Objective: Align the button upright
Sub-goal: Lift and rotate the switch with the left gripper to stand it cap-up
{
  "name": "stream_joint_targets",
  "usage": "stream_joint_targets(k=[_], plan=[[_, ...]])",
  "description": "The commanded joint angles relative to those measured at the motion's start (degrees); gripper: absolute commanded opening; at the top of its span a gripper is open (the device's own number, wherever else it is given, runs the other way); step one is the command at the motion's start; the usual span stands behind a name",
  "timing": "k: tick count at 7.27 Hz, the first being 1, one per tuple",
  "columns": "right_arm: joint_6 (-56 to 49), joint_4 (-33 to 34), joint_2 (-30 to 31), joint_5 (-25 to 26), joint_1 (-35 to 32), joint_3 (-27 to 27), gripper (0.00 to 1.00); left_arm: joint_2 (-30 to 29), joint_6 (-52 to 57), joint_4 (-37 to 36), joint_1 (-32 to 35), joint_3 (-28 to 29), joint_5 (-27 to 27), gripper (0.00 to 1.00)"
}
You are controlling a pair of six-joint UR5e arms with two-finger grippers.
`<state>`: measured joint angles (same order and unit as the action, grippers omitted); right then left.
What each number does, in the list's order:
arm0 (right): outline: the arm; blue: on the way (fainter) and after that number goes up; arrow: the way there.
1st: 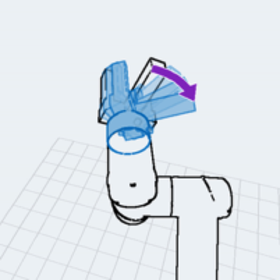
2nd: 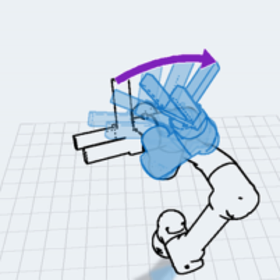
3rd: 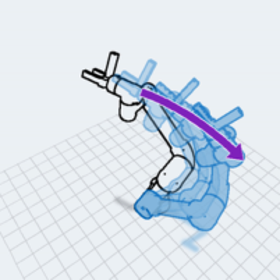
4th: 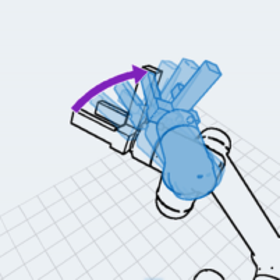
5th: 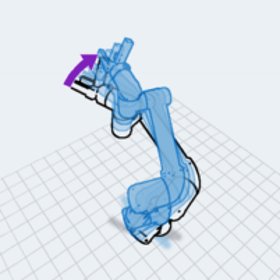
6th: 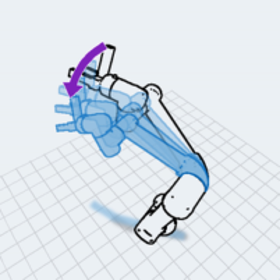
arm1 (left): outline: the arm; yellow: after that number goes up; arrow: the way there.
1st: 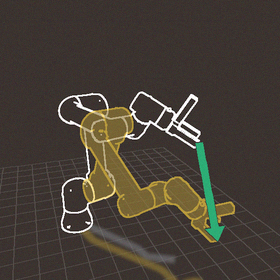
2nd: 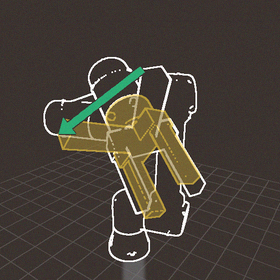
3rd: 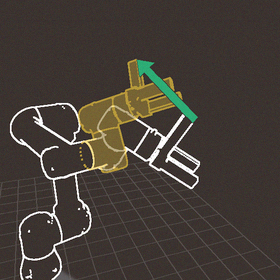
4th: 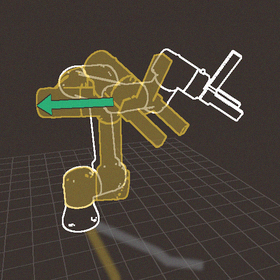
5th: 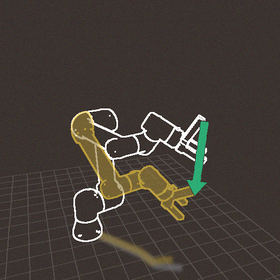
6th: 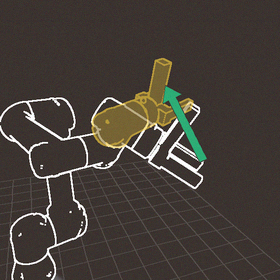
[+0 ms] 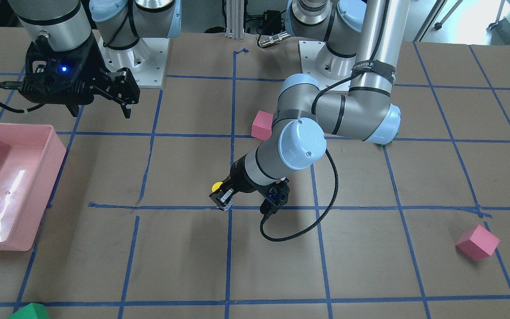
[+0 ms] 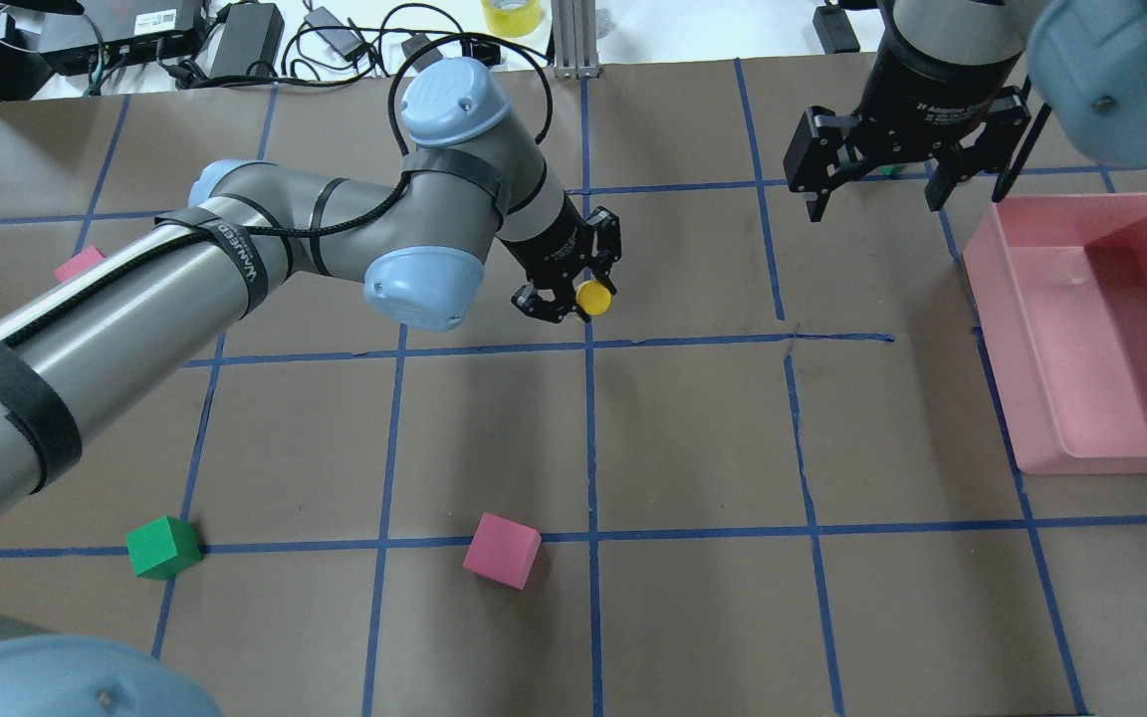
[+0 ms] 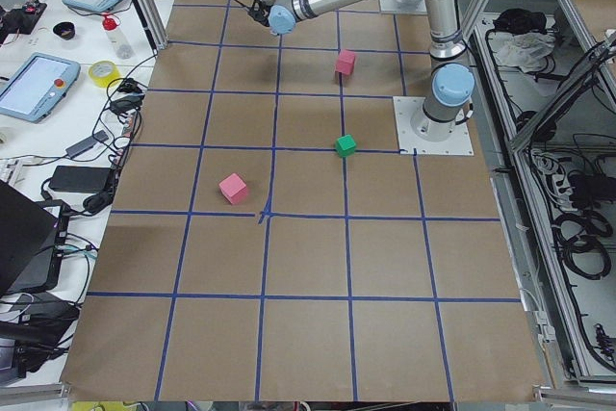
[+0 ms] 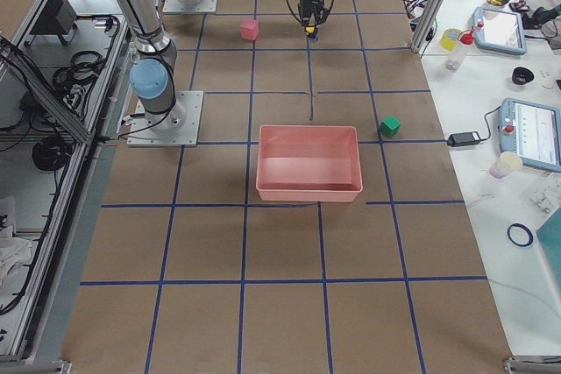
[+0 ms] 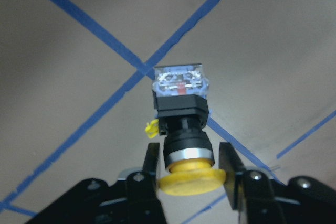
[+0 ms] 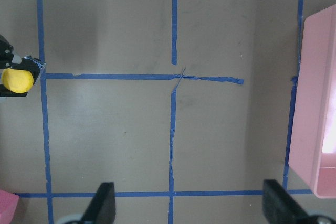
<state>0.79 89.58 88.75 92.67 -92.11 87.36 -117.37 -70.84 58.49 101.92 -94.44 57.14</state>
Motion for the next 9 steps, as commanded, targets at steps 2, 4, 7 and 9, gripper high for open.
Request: stream_joint_targets(k=[2, 4, 7, 9], plan=[[0.0, 0.0, -0.1, -0.1, -0.1, 0.0, 1.0, -4.0, -1.5, 2.1, -3.3, 0.3, -6.8, 0.0], [0.0, -0.4, 0.0, -0.1, -0.1, 0.0, 1.0, -5.1, -1.4, 3.2, -4.0, 0.3, -6.9, 0.01], [0.0, -0.3, -0.1, -0.2, -0.1, 0.1, 1.0, -5.1, -2.5, 3.9, -4.0, -0.3, -7.3, 0.84], [0.0, -0.4, -0.1, -0.2, 0.0, 0.1, 1.0, -4.0, -2.1, 3.9, -4.0, -0.2, -6.7, 1.0]])
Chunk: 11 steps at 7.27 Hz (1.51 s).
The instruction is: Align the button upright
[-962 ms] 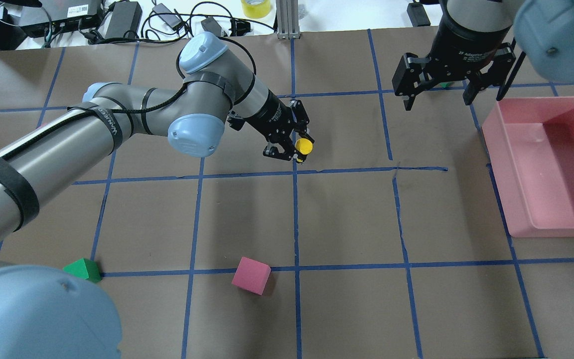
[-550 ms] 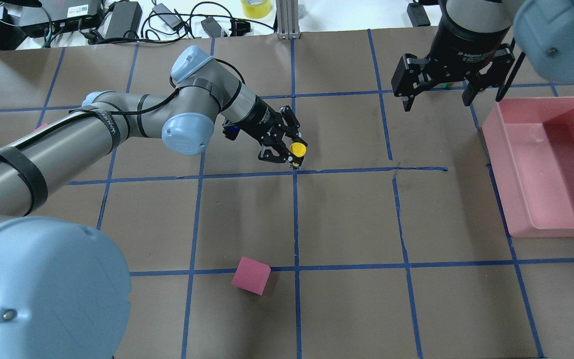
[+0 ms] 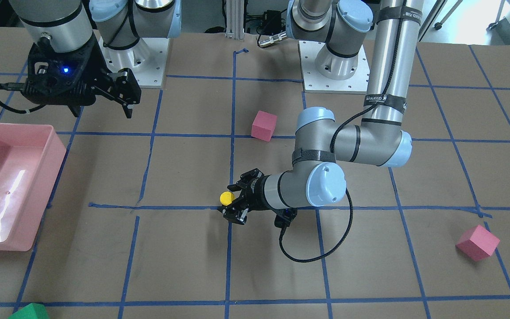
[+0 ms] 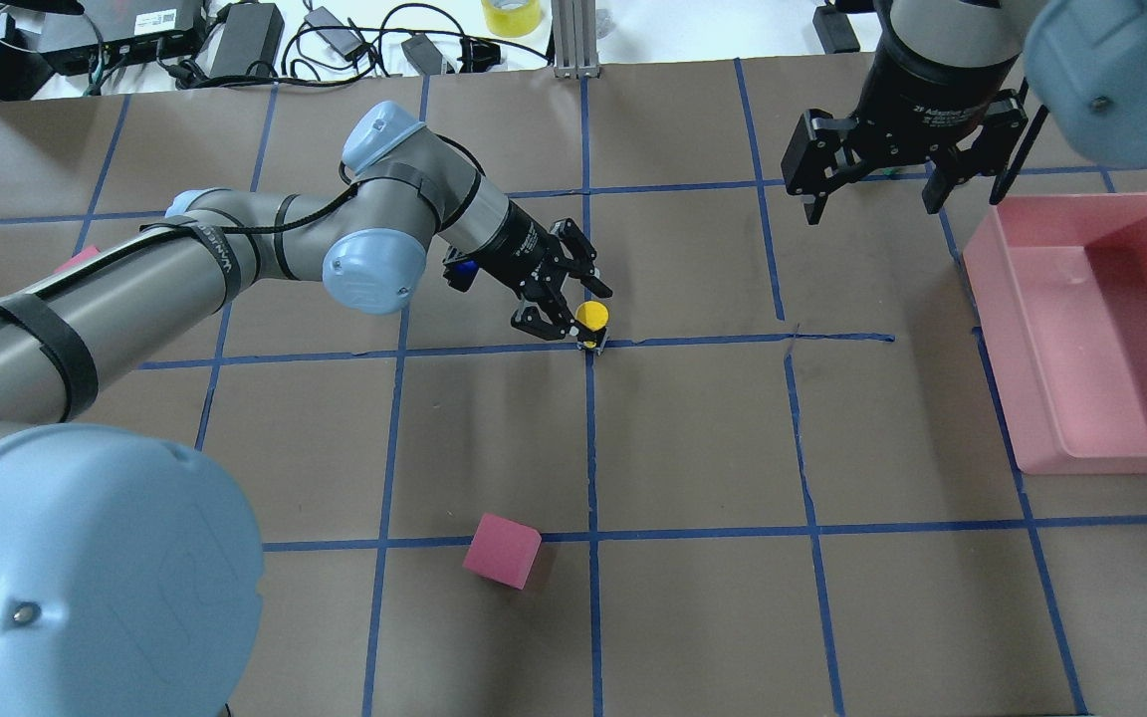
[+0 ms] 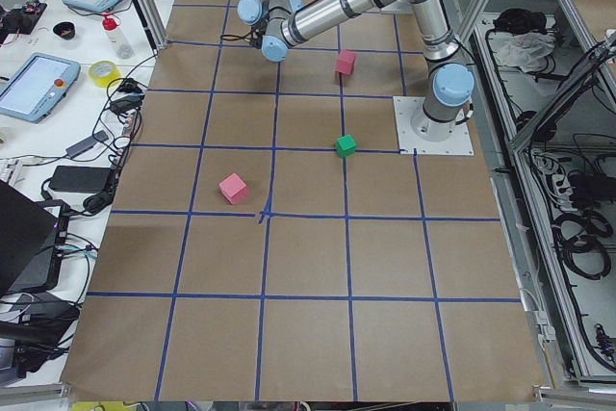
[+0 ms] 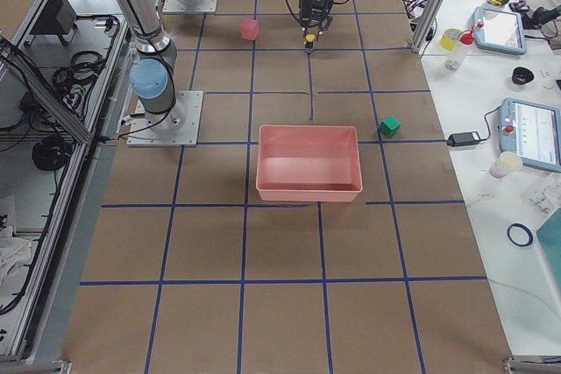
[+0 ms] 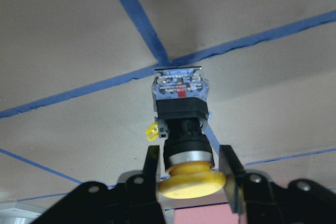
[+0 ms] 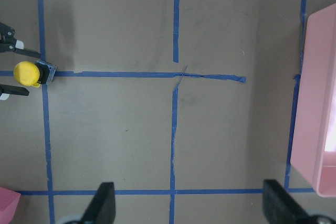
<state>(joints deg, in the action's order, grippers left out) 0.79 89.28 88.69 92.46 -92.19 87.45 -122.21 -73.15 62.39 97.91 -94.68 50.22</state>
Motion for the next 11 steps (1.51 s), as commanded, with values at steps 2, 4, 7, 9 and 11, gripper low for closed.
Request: stream_joint_targets(k=[2, 4, 7, 9, 11], plan=[[0.0, -0.3, 0.0, 0.1, 0.1, 0.0, 1.0, 3.6, 1.7, -0.9, 0.1, 1.0, 6.9, 1.0], [-0.1, -0.3, 0.1, -0.1, 0.0, 0.0, 1.0, 9.8, 14.1, 0.2, 0.4, 1.9, 17.5, 1.0], [-0.7, -0.4, 0.3, -0.8, 0.0, -0.1, 1.0, 19.6, 51.6, 12.7, -0.3, 2.7, 34.6, 1.0], [-5.9, -1.3, 0.2, -1.0, 0.2, 0.0, 1.0, 26.5, 63.9, 18.1, -3.6, 3.0, 35.6, 1.0], [-9.8, -2.5, 0.1, -1.0, 0.3, 0.0, 1.0, 32.8, 67.9, 24.7, -3.5, 3.6, 39.9, 1.0]])
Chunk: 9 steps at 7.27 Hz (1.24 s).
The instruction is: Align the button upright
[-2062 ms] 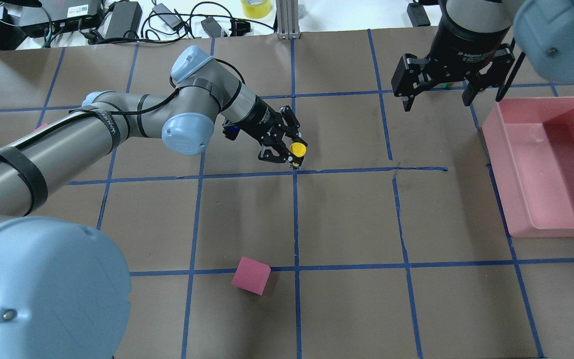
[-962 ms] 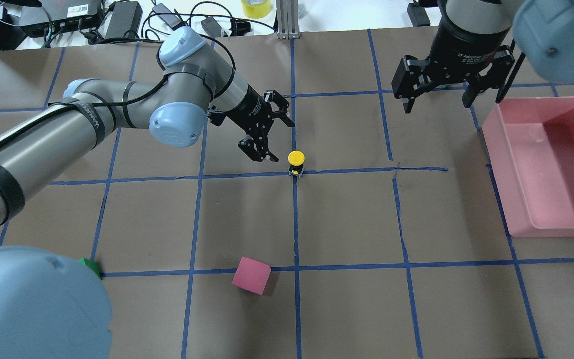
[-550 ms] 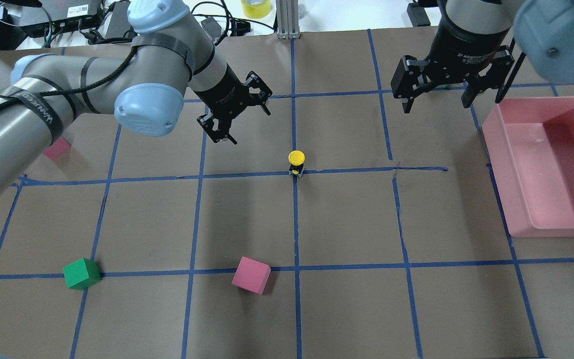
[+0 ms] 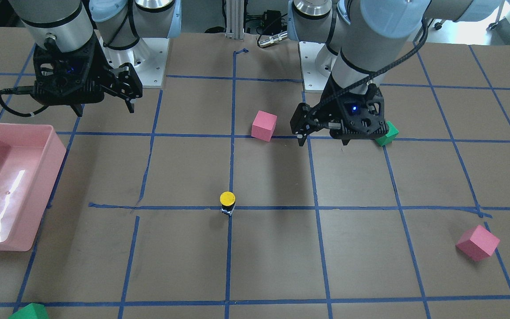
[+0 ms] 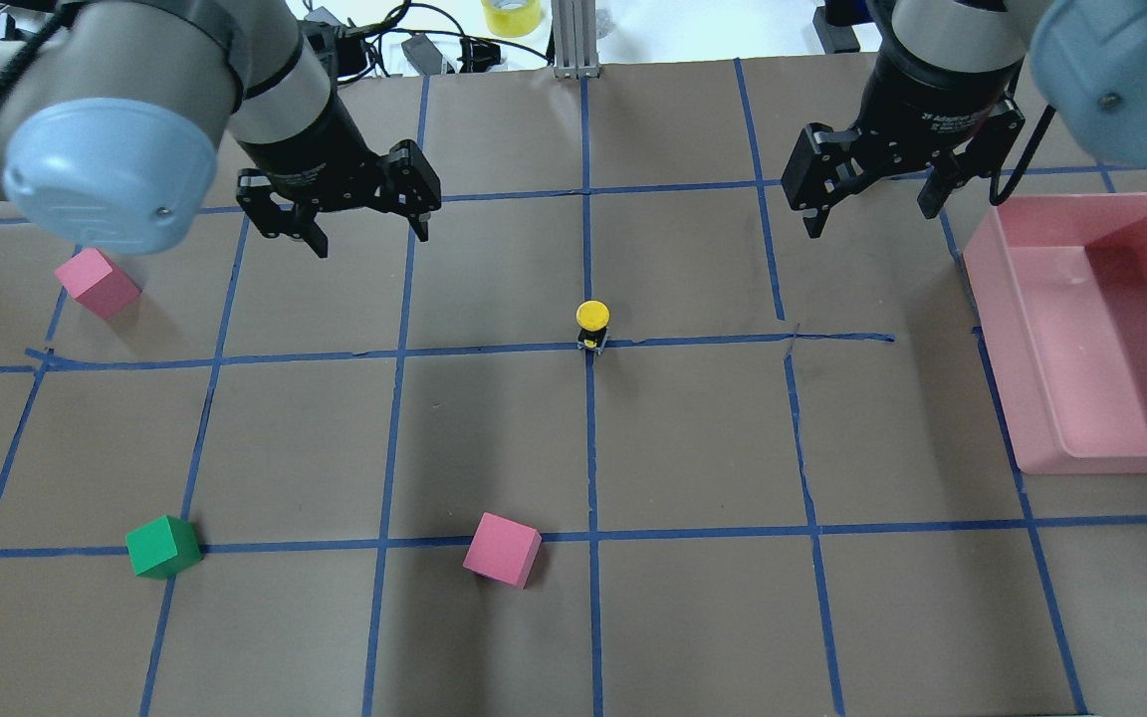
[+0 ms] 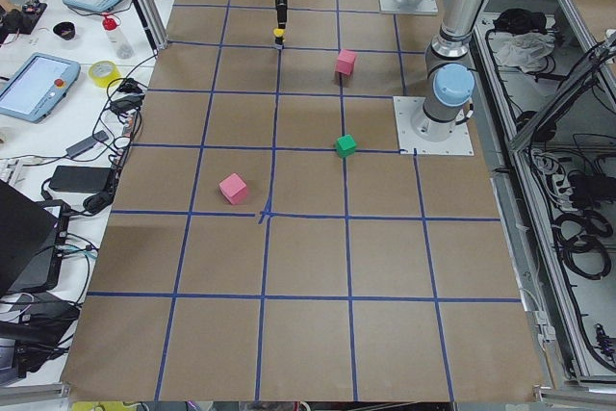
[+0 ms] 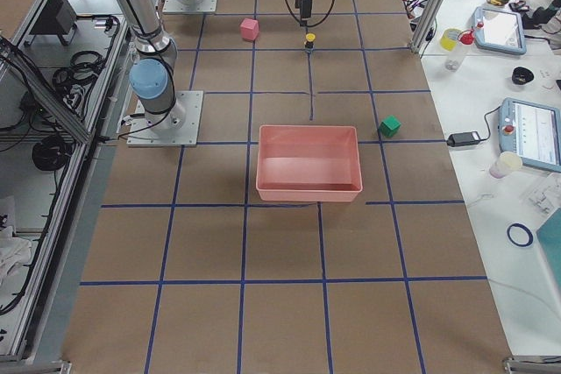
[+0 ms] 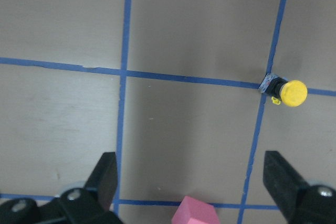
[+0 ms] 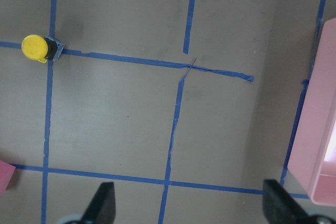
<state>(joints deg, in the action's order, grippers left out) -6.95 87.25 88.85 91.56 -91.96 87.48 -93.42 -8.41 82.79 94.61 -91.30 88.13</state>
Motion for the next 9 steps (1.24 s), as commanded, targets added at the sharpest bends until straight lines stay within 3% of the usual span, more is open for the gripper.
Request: stream_joint_targets(k=[1, 2, 4, 6, 9], plan=[[-2.0, -0.3, -0.2, -0.1, 0.1, 0.1, 1.0, 7.3, 7.3, 4.9, -0.4, 0.4, 2.4, 1.0], [-1.7, -0.3, -0.1, -0.1, 0.1, 0.1, 1.0, 9.4, 12.1, 5.2, -0.5, -0.3, 2.7, 1.0], [-1.6, -0.6, 0.0, 0.0, 0.0, 0.1, 1.0, 9.4, 11.9, 4.0, -1.8, -1.2, 2.7, 1.0], [-1.3, -0.6, 0.1, 0.5, 0.0, 0.1, 1.0, 8.9, 12.9, -3.7, -1.6, -1.5, 2.0, 1.0], [-1.9, -0.7, 0.1, 0.7, -0.1, 0.1, 1.0, 9.5, 12.9, -4.3, -1.8, -2.3, 1.9, 1.0]])
